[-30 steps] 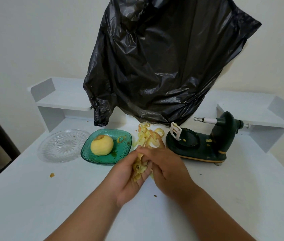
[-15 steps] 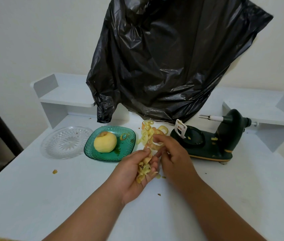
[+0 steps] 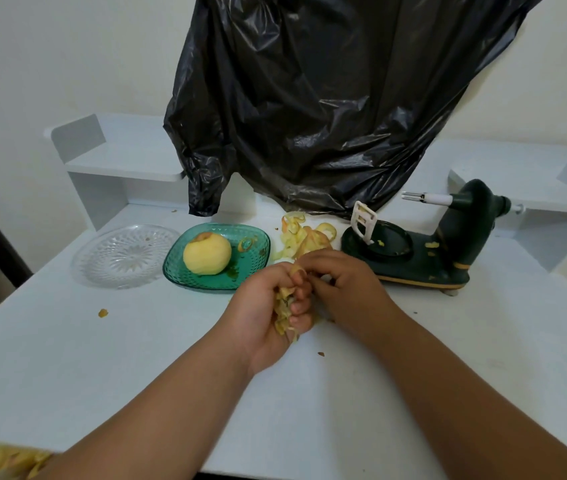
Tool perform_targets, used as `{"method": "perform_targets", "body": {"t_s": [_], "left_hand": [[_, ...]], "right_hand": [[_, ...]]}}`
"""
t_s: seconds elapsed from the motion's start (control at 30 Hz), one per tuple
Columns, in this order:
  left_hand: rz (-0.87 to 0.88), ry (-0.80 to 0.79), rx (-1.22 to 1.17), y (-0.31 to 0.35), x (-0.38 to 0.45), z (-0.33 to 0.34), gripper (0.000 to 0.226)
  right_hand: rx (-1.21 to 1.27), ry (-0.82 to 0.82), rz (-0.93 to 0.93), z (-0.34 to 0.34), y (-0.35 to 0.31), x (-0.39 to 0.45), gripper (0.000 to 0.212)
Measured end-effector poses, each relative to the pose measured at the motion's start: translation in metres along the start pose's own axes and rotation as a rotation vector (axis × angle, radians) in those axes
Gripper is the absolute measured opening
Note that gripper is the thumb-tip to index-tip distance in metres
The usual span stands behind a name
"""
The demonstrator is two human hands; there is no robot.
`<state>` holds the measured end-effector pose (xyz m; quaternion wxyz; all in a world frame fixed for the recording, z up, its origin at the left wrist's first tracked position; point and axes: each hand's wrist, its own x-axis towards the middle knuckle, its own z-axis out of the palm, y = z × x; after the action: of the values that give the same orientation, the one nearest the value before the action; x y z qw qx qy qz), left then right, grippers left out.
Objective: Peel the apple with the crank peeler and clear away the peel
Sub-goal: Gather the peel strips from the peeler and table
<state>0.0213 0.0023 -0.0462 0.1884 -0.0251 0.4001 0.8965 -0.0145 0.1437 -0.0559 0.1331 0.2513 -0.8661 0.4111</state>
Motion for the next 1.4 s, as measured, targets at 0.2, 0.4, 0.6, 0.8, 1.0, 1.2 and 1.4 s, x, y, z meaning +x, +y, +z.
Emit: {"method": "perform_targets", "body": {"t_s": [0.2, 0.4, 0.6, 0.8, 1.0, 1.2, 1.4], "left_hand": [[-0.07, 0.078, -0.114, 0.001, 0.002, -0.003, 0.012], [-0.097, -0.003, -0.039, 0.0, 0.005, -0.003, 0.051], [-0.105, 0.056, 0.003, 0.001, 0.003, 0.0, 0.046], [-0.083, 0.073, -0.03, -0.002, 0.003, 0.0, 0.012], [0.019, 0.075, 0.075, -0.003, 0.0, 0.003, 0.026], [0.016, 0.052, 0.066, -0.002, -0.003, 0.003, 0.022], [-0.025, 0.09, -0.012, -0.003, 0.0, 0.003, 0.015]], "right_hand": [[-0.006, 0.356, -0.005, -0.006, -0.003, -0.004, 0.015], [0.056, 0.313, -0.193, -0.002, -0.021, -0.01, 0.02], [0.045, 0.146, -0.289, -0.005, -0.032, -0.016, 0.03], [-0.074, 0.386, -0.201, -0.003, -0.02, -0.009, 0.034], [-0.044, -0.033, -0.008, -0.002, -0.009, -0.005, 0.046], [-0.057, 0.184, 0.08, 0.0, -0.002, -0.003, 0.013], [0.037, 0.369, 0.148, -0.004, -0.003, -0.004, 0.01]]}}
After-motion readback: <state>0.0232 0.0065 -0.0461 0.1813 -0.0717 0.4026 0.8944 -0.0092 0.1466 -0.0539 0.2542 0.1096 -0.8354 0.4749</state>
